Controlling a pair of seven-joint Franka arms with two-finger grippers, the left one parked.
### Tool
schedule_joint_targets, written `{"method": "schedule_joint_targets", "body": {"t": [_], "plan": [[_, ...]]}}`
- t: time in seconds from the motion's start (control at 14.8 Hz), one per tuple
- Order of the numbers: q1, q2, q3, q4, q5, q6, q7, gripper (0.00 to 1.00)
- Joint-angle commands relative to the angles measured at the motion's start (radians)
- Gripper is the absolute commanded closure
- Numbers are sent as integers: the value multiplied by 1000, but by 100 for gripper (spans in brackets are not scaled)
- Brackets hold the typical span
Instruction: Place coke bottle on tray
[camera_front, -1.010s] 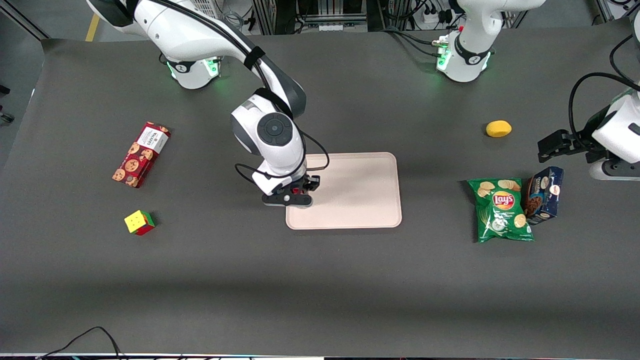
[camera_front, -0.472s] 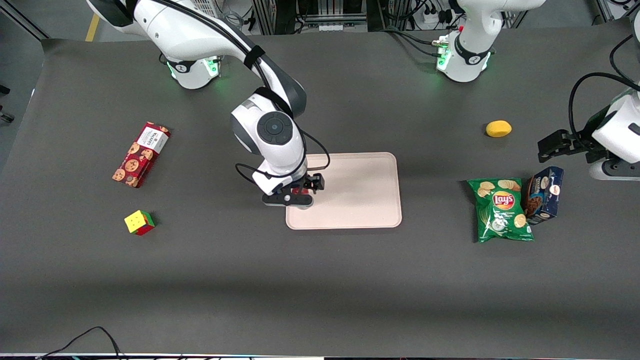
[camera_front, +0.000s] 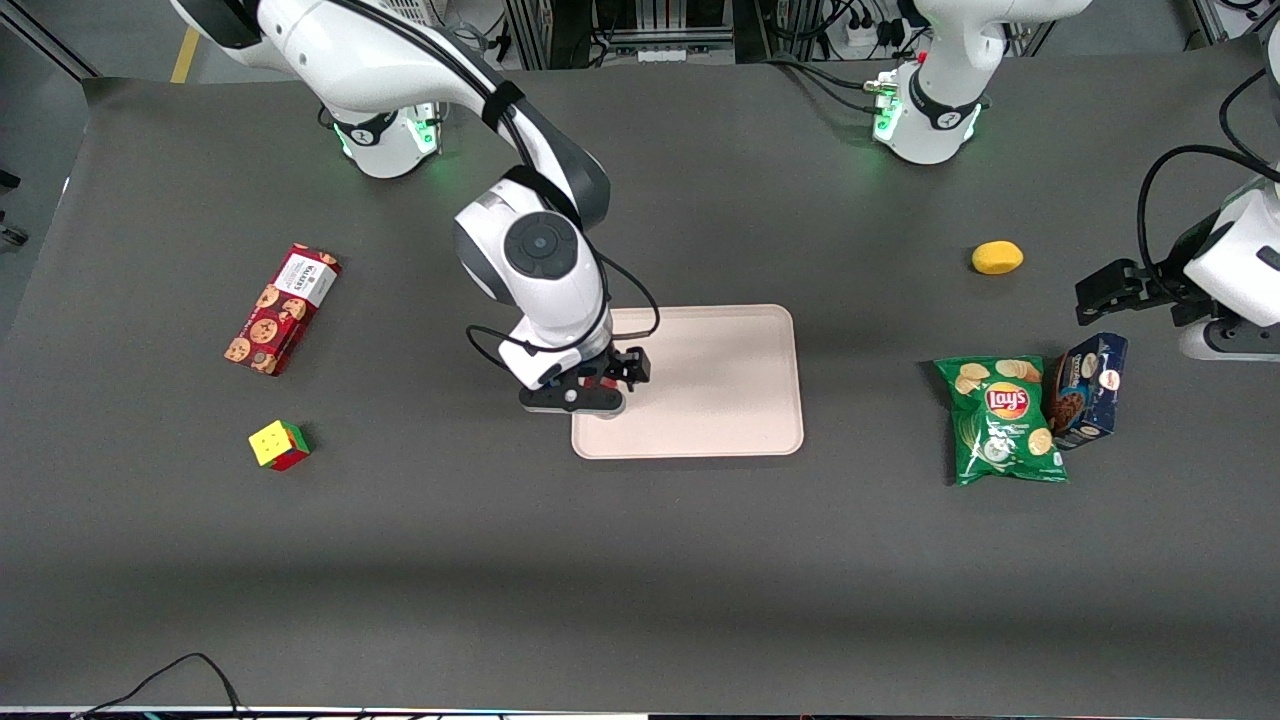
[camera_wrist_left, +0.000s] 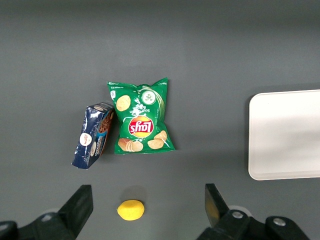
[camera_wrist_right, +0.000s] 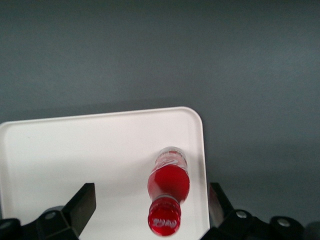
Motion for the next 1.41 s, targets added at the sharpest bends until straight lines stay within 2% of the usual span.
{"method": "schedule_joint_targets", "body": {"t": [0.0,0.13,0.34,0.47,0.61,0.67,0.74,0.81,0.94,1.15,1.35], "plan": [[-49,-172,0,-5,-12,-134,-141,0],[-92,-263,-10,-5,-9,-242,-228,0],[-188,-376,-10,-6,-14,-385,-252,0],[-256,-430,-12,-17,-8,-491,-400,0],[-345,-475,-12,-79,17,-490,-415,0],[-409,-485,-10,-121,61,-478,-421,0],[-470,-499,-3,-170,93,-433,-432,0],[-494,-540,-3,-240,95,-383,-442,0],[-503,-603,-12,-308,96,-339,-455,0],[-512,-617,-67,-264,112,-381,-459,0],[-514,-617,-174,-222,217,-427,-490,0]]}}
